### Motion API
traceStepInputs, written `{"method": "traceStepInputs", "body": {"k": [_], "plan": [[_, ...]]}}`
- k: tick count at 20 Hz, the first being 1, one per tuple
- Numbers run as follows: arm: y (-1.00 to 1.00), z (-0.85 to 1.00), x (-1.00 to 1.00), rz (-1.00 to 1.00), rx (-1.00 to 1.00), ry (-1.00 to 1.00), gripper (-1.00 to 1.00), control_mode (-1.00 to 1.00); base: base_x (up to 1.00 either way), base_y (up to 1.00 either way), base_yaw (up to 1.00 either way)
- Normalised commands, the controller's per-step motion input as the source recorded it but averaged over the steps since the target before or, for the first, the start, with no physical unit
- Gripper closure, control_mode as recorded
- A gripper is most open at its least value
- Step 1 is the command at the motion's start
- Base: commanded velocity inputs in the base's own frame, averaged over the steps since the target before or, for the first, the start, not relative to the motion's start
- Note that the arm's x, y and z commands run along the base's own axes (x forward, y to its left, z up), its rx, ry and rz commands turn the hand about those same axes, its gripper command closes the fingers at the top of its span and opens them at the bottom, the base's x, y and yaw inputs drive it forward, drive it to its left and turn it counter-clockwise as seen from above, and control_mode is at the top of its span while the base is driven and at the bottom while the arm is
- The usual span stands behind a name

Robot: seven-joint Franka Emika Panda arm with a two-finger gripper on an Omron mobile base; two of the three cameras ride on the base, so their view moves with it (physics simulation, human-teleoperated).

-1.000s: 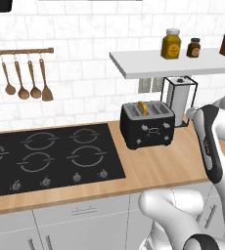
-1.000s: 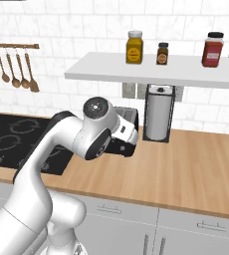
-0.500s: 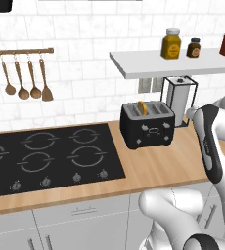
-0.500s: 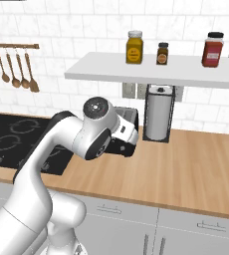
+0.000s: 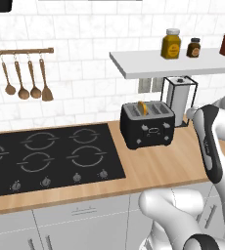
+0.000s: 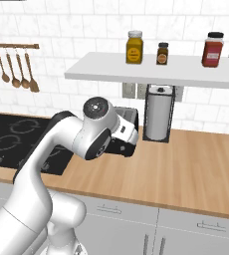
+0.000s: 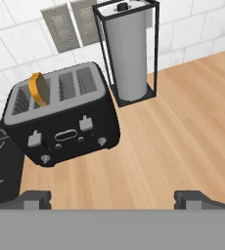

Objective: Start the toaster. Once the lever pops up, take the bread to the plate on the dining counter.

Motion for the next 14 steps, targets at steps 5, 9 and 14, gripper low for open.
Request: {"method": "traceStepInputs", "body": {"k": [5, 9, 14], "plan": [[0.00, 0.00, 0.00, 0.00, 0.00, 0.00, -1.00, -1.00, 0.00, 0.00, 0.00], [0.00, 0.00, 0.00, 0.00, 0.00, 0.00, -1.00, -1.00, 0.00, 0.00, 0.00], [0.00, 0.00, 0.00, 0.00, 0.00, 0.00, -1.00, -1.00, 0.00, 0.00, 0.00]]}}
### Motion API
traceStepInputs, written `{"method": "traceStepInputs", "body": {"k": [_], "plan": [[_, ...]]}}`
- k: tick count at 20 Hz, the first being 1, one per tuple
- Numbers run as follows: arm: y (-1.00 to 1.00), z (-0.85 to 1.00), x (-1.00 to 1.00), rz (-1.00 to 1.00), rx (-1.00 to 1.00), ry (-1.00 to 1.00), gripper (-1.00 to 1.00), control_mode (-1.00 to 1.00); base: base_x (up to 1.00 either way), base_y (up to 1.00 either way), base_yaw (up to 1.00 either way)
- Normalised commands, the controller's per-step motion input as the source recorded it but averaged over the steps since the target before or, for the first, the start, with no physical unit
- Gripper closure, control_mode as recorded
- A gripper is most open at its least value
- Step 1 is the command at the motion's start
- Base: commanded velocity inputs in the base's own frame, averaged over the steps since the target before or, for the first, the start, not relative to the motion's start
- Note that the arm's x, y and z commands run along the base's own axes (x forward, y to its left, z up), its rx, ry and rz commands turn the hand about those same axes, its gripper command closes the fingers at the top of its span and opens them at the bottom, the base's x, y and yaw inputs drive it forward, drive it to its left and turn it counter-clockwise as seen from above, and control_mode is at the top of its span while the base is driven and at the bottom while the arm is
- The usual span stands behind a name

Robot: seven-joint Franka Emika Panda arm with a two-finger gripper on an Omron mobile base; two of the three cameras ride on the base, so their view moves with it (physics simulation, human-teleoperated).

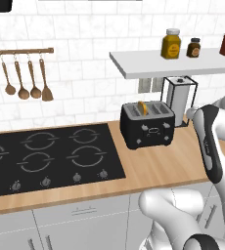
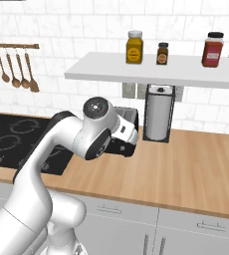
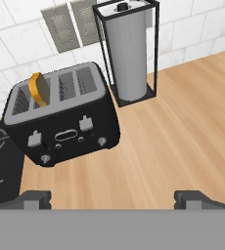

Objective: Start the toaster. Once the lever pops up, take the bread to the plate on the dining counter.

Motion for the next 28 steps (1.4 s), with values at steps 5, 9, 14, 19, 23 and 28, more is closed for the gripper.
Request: {"method": "traceStepInputs", "body": {"k": [5, 9, 14, 19, 23, 28], "plan": [[0.00, 0.00, 0.00, 0.00, 0.00, 0.00, -1.00, -1.00, 0.00, 0.00, 0.00], [0.00, 0.00, 0.00, 0.00, 0.00, 0.00, -1.00, -1.00, 0.00, 0.00, 0.00], [0.00, 0.00, 0.00, 0.00, 0.00, 0.00, -1.00, -1.00, 0.00, 0.00, 0.00], [0.00, 0.00, 0.00, 0.00, 0.00, 0.00, -1.00, -1.00, 0.00, 0.00, 0.00], [0.00, 0.00, 0.00, 0.00, 0.00, 0.00, -1.00, -1.00, 0.00, 0.00, 0.00], [0.00, 0.00, 0.00, 0.00, 0.00, 0.00, -1.00, -1.00, 0.00, 0.00, 0.00]]}}
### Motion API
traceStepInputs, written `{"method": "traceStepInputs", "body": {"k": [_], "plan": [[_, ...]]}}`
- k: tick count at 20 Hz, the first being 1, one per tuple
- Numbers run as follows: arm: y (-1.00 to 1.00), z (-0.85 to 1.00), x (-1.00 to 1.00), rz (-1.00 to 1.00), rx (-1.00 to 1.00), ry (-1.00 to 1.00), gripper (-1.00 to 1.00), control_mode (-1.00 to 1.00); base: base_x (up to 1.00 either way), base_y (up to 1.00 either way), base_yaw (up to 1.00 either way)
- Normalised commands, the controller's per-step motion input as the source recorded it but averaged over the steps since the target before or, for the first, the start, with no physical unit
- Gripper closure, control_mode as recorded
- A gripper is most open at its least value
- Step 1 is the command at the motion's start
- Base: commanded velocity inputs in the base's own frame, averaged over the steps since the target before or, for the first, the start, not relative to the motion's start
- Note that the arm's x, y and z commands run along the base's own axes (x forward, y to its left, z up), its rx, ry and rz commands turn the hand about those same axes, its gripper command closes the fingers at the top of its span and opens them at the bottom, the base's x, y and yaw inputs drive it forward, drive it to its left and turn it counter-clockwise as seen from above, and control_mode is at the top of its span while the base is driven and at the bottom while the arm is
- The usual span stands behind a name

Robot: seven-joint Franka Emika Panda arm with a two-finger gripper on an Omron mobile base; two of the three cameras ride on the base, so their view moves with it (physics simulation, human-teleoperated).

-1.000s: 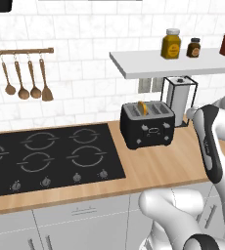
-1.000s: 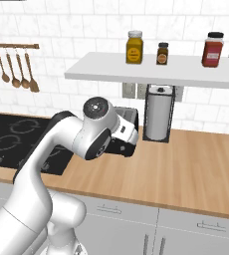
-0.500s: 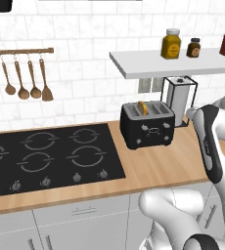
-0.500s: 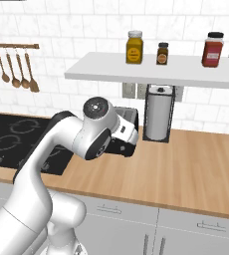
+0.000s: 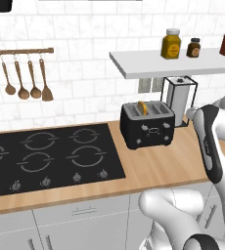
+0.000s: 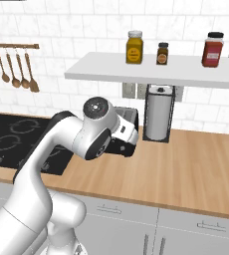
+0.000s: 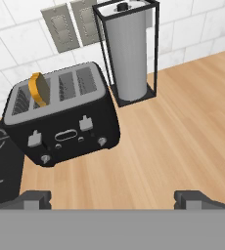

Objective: Start the toaster. Once the lever pops up, take the bread to the plate on the dining counter.

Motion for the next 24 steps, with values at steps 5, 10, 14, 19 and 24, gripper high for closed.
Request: {"method": "traceStepInputs", "body": {"k": [5, 10, 14, 19, 24], "plan": [[0.00, 0.00, 0.00, 0.00, 0.00, 0.00, -1.00, -1.00, 0.00, 0.00, 0.00], [0.00, 0.00, 0.00, 0.00, 0.00, 0.00, -1.00, -1.00, 0.00, 0.00, 0.00], [0.00, 0.00, 0.00, 0.00, 0.00, 0.00, -1.00, -1.00, 0.00, 0.00, 0.00], [0.00, 0.00, 0.00, 0.00, 0.00, 0.00, -1.00, -1.00, 0.00, 0.00, 0.00], [0.00, 0.00, 0.00, 0.00, 0.00, 0.00, -1.00, -1.00, 0.00, 0.00, 0.00]]}}
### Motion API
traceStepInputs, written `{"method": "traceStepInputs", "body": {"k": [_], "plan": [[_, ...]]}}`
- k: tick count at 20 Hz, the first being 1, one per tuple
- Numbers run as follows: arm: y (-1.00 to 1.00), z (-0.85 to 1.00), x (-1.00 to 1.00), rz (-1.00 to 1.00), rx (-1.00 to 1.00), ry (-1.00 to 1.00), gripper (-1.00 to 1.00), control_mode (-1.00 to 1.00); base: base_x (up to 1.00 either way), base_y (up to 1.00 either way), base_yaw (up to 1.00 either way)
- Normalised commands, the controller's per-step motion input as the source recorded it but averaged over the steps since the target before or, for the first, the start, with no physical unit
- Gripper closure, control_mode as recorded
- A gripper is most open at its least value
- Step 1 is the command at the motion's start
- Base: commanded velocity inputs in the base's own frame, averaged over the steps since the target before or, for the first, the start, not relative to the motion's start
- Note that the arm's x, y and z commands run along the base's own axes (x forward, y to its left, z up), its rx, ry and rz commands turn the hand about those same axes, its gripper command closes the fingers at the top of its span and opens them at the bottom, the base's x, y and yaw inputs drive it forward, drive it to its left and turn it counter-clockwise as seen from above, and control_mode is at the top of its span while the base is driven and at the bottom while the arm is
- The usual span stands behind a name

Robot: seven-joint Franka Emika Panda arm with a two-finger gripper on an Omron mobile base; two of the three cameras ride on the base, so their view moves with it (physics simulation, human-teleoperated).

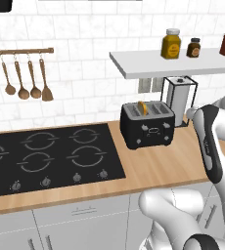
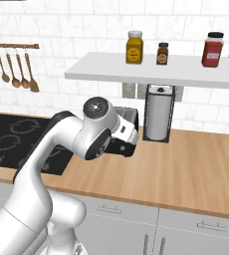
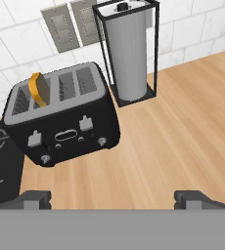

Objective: Start the toaster. Once the lever pops up, take the bread to the plate on the dining counter.

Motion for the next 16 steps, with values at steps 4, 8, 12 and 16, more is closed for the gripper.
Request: {"method": "traceStepInputs", "body": {"k": [4, 8, 12, 16], "plan": [[0.00, 0.00, 0.00, 0.00, 0.00, 0.00, -1.00, -1.00, 0.00, 0.00, 0.00], [0.00, 0.00, 0.00, 0.00, 0.00, 0.00, -1.00, -1.00, 0.00, 0.00, 0.00], [0.00, 0.00, 0.00, 0.00, 0.00, 0.00, -1.00, -1.00, 0.00, 0.00, 0.00], [0.00, 0.00, 0.00, 0.00, 0.00, 0.00, -1.00, -1.00, 0.00, 0.00, 0.00]]}}
